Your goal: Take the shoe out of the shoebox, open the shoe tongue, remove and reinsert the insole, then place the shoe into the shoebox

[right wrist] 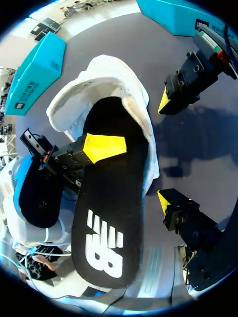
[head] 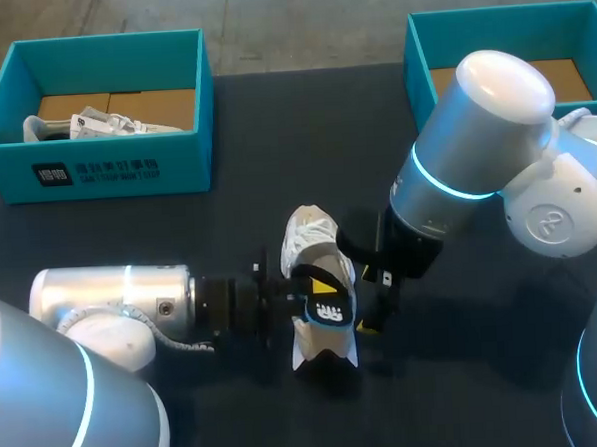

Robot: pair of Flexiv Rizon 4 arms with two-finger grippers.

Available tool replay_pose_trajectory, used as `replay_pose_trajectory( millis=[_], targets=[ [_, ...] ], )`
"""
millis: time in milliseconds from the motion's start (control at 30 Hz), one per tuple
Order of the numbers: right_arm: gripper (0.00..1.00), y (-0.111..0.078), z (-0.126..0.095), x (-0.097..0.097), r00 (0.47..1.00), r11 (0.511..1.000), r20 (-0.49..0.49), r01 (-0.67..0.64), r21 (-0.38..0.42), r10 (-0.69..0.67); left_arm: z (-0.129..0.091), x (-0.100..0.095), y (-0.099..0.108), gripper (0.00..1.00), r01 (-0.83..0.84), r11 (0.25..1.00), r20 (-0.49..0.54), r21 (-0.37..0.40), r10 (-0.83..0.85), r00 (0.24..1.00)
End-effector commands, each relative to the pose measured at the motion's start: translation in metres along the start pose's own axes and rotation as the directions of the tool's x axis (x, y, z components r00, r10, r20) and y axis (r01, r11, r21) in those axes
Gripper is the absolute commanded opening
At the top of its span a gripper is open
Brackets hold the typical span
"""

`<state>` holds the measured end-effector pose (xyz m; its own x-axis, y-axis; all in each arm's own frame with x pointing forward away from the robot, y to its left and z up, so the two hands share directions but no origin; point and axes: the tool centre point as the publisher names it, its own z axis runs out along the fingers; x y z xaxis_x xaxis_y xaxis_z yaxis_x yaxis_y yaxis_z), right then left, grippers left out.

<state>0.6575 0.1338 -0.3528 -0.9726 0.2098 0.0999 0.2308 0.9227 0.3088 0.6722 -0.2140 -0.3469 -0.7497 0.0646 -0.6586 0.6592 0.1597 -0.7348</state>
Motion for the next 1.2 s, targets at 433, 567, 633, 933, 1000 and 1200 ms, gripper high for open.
replay_pose_trajectory(
  millis=[433, 567, 633, 933, 1000, 1200],
  targets=[
    [1.0, 0.0, 0.001, 0.002, 1.0, 1.0, 0.005, -0.001, 0.002, 0.001, -0.011, -0.001, -0.029, 0.23, 0.015, 1.0, -0.01, 0.026, -0.015, 1.0],
    [1.0, 0.0, 0.001, 0.002, 1.0, 1.0, 0.005, -0.001, 0.002, 0.001, -0.012, 0.001, -0.035, 0.17, 0.009, 1.0, -0.02, 0.013, -0.009, 1.0],
    [1.0, 0.0, 0.001, 0.002, 1.0, 1.0, 0.005, -0.001, 0.002, 0.001, -0.012, 0.001, -0.036, 0.1, 0.004, 1.0, -0.02, -0.006, -0.005, 1.0],
    [1.0, 0.0, 0.001, 0.002, 1.0, 1.0, 0.005, -0.001, 0.002, 0.001, -0.01, 0.001, -0.036, 0.12, 0.012, 0.998, -0.024, -0.07, -0.013, 1.0],
    [1.0, 0.0, 0.001, 0.002, 1.0, 1.0, 0.005, -0.001, 0.002, 0.001, -0.009, 0.002, -0.036, 0.07, 0.012, 0.997, -0.027, -0.073, -0.014, 1.0],
    [1.0, 0.0, 0.001, 0.002, 1.0, 1.0, 0.005, -0.001, 0.002, 0.001, -0.008, 0.005, -0.03, 0.0, -0.014, 0.998, -0.036, -0.068, 0.011, 0.999]
  ],
)
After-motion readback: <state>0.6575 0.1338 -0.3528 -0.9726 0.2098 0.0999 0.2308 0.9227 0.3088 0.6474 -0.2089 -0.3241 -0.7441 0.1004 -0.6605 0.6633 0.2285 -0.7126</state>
